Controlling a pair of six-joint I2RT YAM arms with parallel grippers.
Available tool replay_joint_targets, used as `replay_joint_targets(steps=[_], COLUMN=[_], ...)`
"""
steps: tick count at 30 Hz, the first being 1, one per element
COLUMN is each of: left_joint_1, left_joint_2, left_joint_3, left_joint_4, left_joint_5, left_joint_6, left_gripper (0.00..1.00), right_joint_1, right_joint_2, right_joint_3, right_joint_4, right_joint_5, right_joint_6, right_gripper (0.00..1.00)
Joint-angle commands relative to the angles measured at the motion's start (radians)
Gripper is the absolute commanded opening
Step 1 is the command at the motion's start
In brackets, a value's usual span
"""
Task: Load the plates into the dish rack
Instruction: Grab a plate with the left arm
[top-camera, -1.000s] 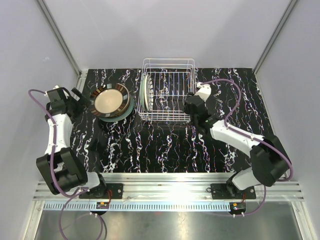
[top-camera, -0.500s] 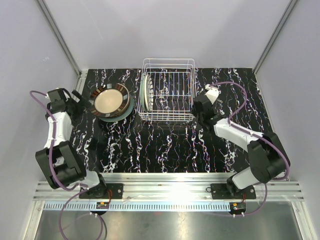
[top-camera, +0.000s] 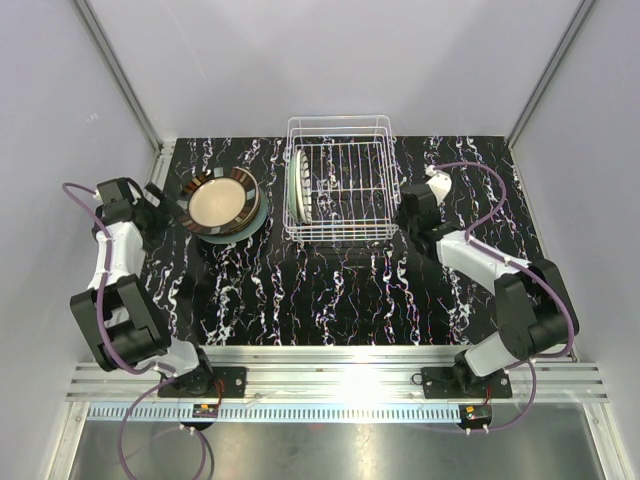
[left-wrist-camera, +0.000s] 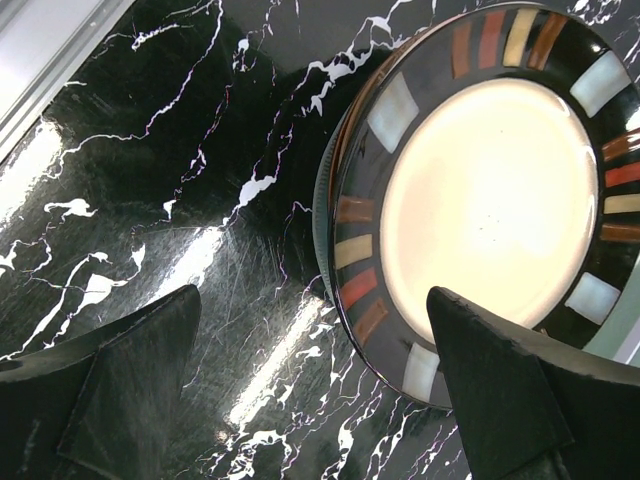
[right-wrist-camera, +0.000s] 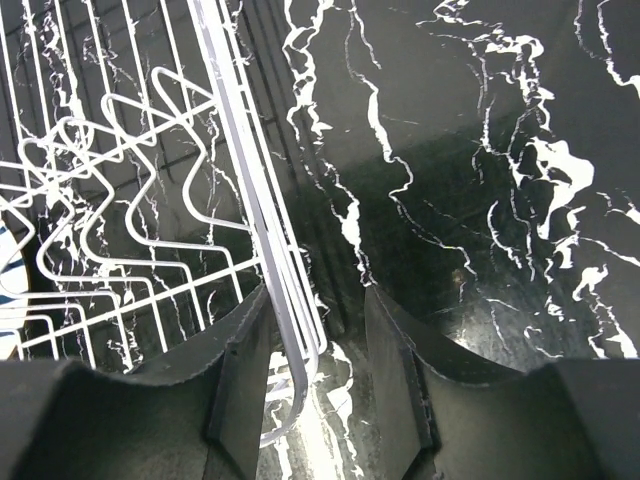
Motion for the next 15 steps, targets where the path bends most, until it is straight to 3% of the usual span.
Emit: replay_joint_targets(steps=[1, 5, 9, 15], left_joint_1=[0.005, 0.007, 0.007, 0.007], left_joint_2=[0.014, 0.026, 0.054, 0.111], left_joint_3=[0.028, 0.028, 0.015, 0.005], left_joint_4=[0.016, 0.023, 0.065, 0.125], left_joint_5=[0.023, 0.048, 0.092, 0.161], left_joint_6=[-0.004, -0.005, -0.019, -0.042], left_gripper=[0.99, 0.98, 0.86, 0.84], right_joint_1=[-0.031, -0.028, -0.030, -0.028], right_joint_2=[-0.046, -0.066, -0.107, -0.198], right_joint_3=[0.034, 0.026, 0.000, -0.023], right_joint_4=[-0.016, 0.030, 0.080, 0.123], right_joint_5=[0.013, -0.082, -0.168, -0.318], right_joint_6=[-0.019, -0.022, -0.040, -0.085], right_gripper=[0.48, 0.48, 0.48, 0.48])
